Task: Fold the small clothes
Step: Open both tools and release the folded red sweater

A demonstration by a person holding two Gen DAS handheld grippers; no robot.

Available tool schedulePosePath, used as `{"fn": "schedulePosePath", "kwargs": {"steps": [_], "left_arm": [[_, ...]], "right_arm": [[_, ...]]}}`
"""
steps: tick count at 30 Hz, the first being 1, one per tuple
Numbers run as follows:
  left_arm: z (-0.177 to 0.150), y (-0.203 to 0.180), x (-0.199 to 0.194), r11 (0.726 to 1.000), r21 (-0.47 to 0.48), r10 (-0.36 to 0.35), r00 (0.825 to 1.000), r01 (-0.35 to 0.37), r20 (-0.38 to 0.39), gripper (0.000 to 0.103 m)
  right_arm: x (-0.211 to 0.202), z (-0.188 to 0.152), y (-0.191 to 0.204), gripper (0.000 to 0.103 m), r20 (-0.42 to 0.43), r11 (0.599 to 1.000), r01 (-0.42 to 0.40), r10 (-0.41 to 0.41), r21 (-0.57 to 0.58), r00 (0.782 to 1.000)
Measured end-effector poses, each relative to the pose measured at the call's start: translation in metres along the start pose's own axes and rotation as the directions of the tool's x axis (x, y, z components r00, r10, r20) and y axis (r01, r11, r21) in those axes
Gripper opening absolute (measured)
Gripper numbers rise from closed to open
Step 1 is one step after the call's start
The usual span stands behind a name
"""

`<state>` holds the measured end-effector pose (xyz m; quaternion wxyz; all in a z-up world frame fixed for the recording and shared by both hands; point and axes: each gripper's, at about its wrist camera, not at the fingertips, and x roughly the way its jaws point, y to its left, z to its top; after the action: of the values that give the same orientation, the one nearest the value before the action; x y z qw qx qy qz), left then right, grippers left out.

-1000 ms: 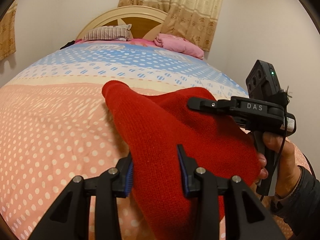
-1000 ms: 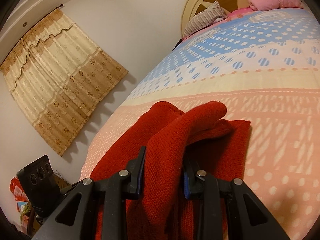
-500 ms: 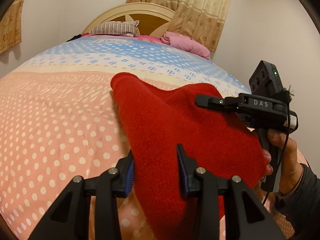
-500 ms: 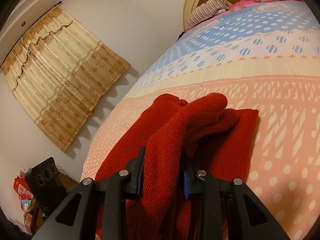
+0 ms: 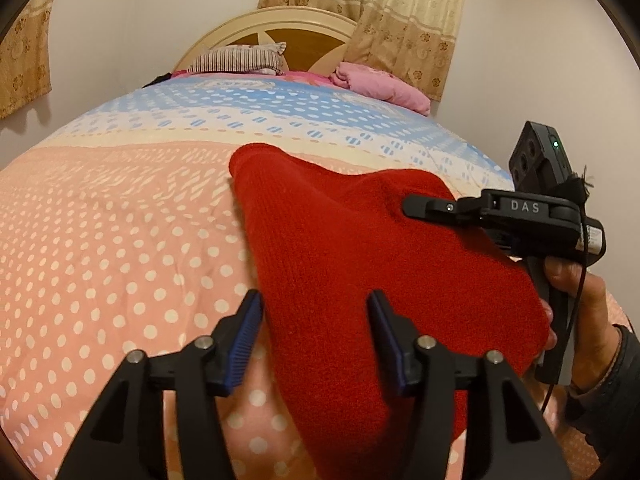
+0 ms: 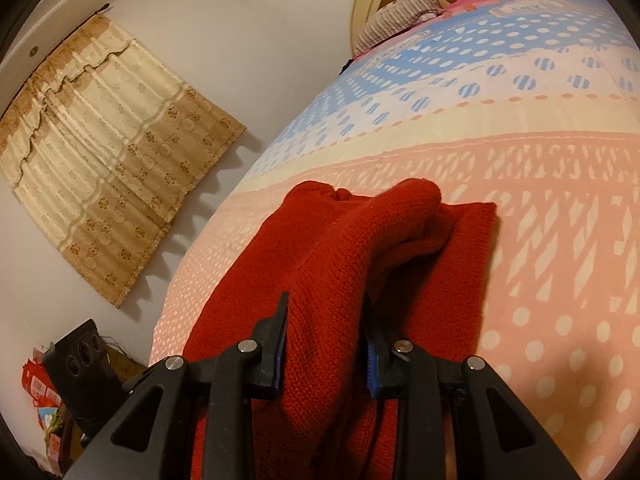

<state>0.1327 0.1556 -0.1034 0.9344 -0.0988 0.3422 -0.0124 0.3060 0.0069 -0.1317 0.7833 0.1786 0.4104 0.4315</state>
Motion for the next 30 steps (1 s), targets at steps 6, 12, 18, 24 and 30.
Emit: {"fn": "schedulePosePath", "kwargs": {"steps": [6, 12, 18, 24, 30], "left_arm": [[-0.002, -0.001, 0.006, 1.000, 0.005, 0.020, 1.000, -0.020, -0.008, 0.072], [-0.005, -0.002, 0.010, 0.999, 0.004, 0.032, 0.999, -0.032, -0.004, 0.084], [-0.002, -0.004, 0.003, 0.998, 0.035, 0.058, 0.998, -0.058, -0.001, 0.088], [0.007, -0.003, -0.008, 0.995, 0.057, 0.081, 0.996, -0.083, 0.037, 0.089], [0.018, 0.008, -0.008, 0.991, 0.045, 0.123, 0.990, -0.126, 0.069, 0.093]], "right_arm": [[-0.004, -0.004, -0.005, 0.031, 0.001, 0.999, 0.035, -0.035, 0.004, 0.999], [-0.008, -0.010, -0.016, 0.031, 0.002, 0.998, 0.052, -0.052, 0.036, 0.999], [-0.009, -0.011, -0.005, 0.032, 0.013, 0.993, 0.116, -0.116, -0.011, 0.993], [-0.012, -0.013, -0.012, 0.033, 0.011, 0.990, 0.142, -0.141, -0.008, 0.990], [-0.030, -0.013, 0.011, 0.039, 0.088, 0.982, 0.180, -0.175, -0.060, 0.981]]}}
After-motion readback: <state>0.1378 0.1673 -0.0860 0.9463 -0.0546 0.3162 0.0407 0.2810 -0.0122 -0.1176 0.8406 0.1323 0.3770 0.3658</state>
